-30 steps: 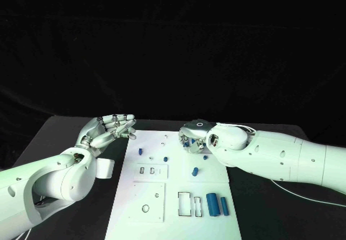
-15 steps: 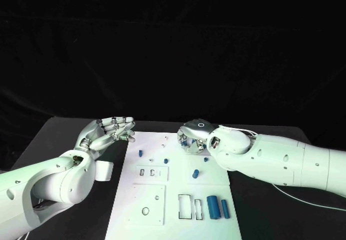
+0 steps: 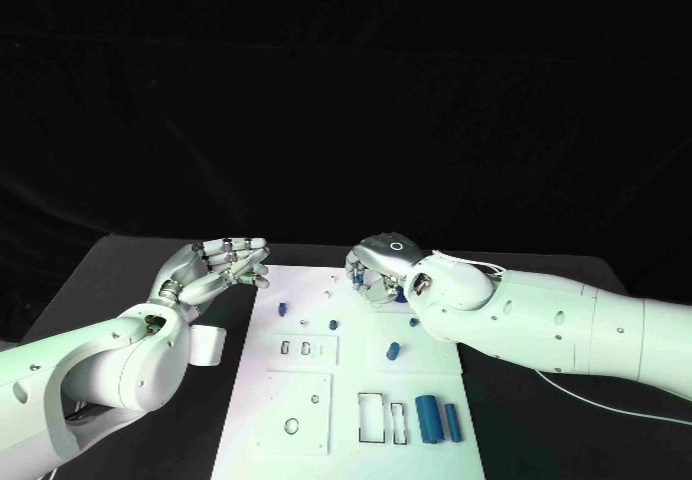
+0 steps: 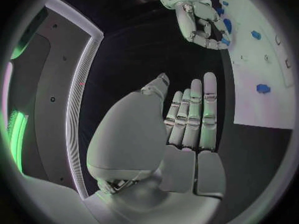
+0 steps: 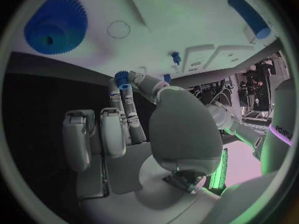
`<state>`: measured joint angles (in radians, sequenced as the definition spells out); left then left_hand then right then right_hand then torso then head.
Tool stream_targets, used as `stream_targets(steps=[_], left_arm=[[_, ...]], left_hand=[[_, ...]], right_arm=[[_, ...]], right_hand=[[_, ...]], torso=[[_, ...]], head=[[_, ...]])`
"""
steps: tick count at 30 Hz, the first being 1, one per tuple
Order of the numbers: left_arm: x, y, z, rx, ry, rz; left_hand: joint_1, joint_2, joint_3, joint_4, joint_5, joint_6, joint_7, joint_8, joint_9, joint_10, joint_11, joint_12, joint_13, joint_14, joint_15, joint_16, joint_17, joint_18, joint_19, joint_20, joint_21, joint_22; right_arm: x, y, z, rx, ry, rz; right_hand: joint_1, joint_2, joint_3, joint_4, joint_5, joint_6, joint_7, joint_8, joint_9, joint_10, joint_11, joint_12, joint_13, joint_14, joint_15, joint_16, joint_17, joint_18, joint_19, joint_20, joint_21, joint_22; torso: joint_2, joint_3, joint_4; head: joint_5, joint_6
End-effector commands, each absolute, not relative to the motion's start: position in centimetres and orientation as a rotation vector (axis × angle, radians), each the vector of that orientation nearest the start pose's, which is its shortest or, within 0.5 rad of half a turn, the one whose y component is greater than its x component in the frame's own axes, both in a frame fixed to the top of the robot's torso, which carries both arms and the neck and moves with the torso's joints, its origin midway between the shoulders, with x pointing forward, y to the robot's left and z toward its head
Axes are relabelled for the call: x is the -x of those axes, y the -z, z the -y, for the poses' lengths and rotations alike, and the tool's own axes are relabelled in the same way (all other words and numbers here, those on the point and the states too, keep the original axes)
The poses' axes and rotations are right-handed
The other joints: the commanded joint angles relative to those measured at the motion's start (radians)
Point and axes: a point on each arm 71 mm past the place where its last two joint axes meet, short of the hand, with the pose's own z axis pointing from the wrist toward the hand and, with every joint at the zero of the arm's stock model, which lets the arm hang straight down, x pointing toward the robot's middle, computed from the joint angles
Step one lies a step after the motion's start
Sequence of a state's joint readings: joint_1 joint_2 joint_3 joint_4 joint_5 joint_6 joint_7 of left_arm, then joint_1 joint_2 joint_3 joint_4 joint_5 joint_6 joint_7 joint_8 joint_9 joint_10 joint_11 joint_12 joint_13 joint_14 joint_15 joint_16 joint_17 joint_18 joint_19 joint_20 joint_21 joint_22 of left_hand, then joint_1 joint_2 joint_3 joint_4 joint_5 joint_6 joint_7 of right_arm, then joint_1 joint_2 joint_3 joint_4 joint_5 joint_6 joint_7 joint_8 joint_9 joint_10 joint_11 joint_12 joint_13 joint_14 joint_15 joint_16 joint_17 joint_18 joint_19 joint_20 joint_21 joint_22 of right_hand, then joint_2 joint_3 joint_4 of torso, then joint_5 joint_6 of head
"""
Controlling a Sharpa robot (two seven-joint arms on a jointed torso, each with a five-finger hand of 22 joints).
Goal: Assemble the parts on the task board
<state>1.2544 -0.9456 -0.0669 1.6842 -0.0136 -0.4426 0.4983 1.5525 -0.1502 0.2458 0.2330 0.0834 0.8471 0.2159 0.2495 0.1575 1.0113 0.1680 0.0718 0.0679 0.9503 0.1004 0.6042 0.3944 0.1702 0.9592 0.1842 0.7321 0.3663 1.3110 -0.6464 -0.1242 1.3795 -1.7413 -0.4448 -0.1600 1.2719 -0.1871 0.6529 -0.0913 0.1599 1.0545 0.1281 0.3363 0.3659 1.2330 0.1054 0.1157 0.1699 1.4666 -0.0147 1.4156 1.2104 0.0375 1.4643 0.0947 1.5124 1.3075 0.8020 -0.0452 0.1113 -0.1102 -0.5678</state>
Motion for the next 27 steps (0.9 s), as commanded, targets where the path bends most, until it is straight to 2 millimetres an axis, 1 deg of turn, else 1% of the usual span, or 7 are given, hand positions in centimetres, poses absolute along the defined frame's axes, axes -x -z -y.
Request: stream_targets(steps=[1,4,9,12,18,24,27], left_arm=[[-46.6,14.2,-21.8,1.008,1.548,-1.280],[-46.6,14.2,-21.7,1.008,1.548,-1.281],[-46.6,14.3,-21.6,1.007,1.552,-1.283],[-46.7,14.3,-21.5,1.007,1.553,-1.283],[-46.7,14.3,-21.5,1.007,1.551,-1.283],[-46.7,14.3,-21.4,1.007,1.555,-1.286],[-46.7,14.3,-21.4,1.007,1.555,-1.287]], left_hand=[[-0.001,-0.005,0.006,0.000,-0.006,-0.009,0.007,-0.003,-0.001,-0.008,-0.001,-0.004,-0.001,-0.006,0.001,0.007,0.002,0.012,-0.006,0.002,0.004,0.001],[-0.001,-0.005,0.007,-0.001,-0.006,-0.010,0.007,-0.003,-0.002,-0.010,0.000,-0.005,-0.001,-0.007,0.001,0.008,0.002,0.012,-0.006,0.002,0.006,0.002],[-0.001,-0.005,0.007,-0.001,-0.006,-0.010,0.007,-0.003,-0.002,-0.010,0.000,-0.005,-0.001,-0.007,0.001,0.008,0.002,0.012,-0.006,0.002,0.006,0.002],[-0.001,-0.005,0.007,-0.001,-0.006,-0.010,0.007,-0.003,-0.002,-0.010,0.000,-0.005,-0.001,-0.007,0.001,0.008,0.002,0.012,-0.006,0.002,0.006,0.002],[0.000,-0.005,0.008,-0.002,-0.006,-0.011,0.008,-0.004,-0.002,-0.011,0.000,-0.005,-0.001,-0.009,0.001,0.009,0.003,0.012,-0.007,0.003,0.008,0.003],[0.000,-0.005,0.008,-0.003,-0.006,-0.011,0.008,-0.004,-0.002,-0.011,0.000,-0.005,-0.001,-0.009,0.001,0.009,0.003,0.012,-0.007,0.003,0.009,0.003],[0.000,-0.005,0.008,-0.003,-0.006,-0.011,0.008,-0.004,-0.002,-0.011,0.000,-0.005,-0.001,-0.009,0.001,0.009,0.003,0.012,-0.007,0.003,0.009,0.003]], right_arm=[[-51.7,15.0,13.3,0.410,-0.519,-1.345],[-51.9,15.0,12.8,0.409,-0.525,-1.338],[-52.3,15.0,11.8,0.407,-0.539,-1.316],[-52.4,14.9,11.5,0.405,-0.543,-1.307],[-52.6,14.9,11.2,0.404,-0.543,-1.300],[-52.9,15.3,11.0,0.414,-0.538,-1.312],[-53.0,15.5,11.0,0.418,-0.535,-1.324]], right_hand=[[0.037,0.029,-0.001,-0.005,0.001,0.003,-0.001,0.003,0.002,0.061,-0.054,0.002,0.041,0.042,-0.007,0.006,0.000,-0.014,0.042,-0.006,0.007,0.163],[0.037,0.029,-0.001,-0.006,0.000,0.002,-0.001,0.003,0.002,0.060,-0.053,0.001,0.041,0.043,-0.007,0.006,0.000,-0.014,0.041,-0.006,0.006,0.163],[0.037,0.029,-0.001,-0.006,0.000,0.002,-0.001,0.003,0.002,0.060,-0.053,0.001,0.041,0.043,-0.007,0.006,0.000,-0.014,0.041,-0.006,0.006,0.163],[0.037,0.029,-0.001,-0.006,0.000,0.002,-0.001,0.003,0.002,0.060,-0.053,0.001,0.041,0.043,-0.007,0.006,0.000,-0.014,0.041,-0.006,0.006,0.163],[0.037,0.029,-0.001,-0.006,0.000,0.001,-0.001,0.003,0.003,0.060,-0.053,0.001,0.042,0.043,-0.007,0.008,0.004,-0.014,0.041,-0.007,0.006,0.163],[0.036,0.028,-0.001,-0.006,-0.001,0.000,-0.001,0.003,0.004,0.059,-0.053,0.000,0.043,0.043,-0.007,0.008,0.004,-0.014,0.041,-0.007,0.006,0.162],[0.035,0.028,-0.002,-0.006,-0.001,-0.001,0.000,0.003,0.005,0.058,-0.053,0.000,0.043,0.043,-0.006,0.008,0.004,-0.014,0.041,-0.007,0.006,0.163]], torso=[[0.004,-0.0006,0.0026],[0.004,-0.0004,0.0032],[0.006,-0.0021,0.0127],[0.006,-0.0034,0.0159],[0.007,-0.0054,0.0187],[0.010,-0.0045,0.0216],[0.010,-0.0040,0.0214]], head=[[-0.001,0.002],[0.000,0.003],[-0.002,0.003],[-0.003,0.003],[-0.006,0.004],[-0.006,0.004],[-0.004,0.003]])
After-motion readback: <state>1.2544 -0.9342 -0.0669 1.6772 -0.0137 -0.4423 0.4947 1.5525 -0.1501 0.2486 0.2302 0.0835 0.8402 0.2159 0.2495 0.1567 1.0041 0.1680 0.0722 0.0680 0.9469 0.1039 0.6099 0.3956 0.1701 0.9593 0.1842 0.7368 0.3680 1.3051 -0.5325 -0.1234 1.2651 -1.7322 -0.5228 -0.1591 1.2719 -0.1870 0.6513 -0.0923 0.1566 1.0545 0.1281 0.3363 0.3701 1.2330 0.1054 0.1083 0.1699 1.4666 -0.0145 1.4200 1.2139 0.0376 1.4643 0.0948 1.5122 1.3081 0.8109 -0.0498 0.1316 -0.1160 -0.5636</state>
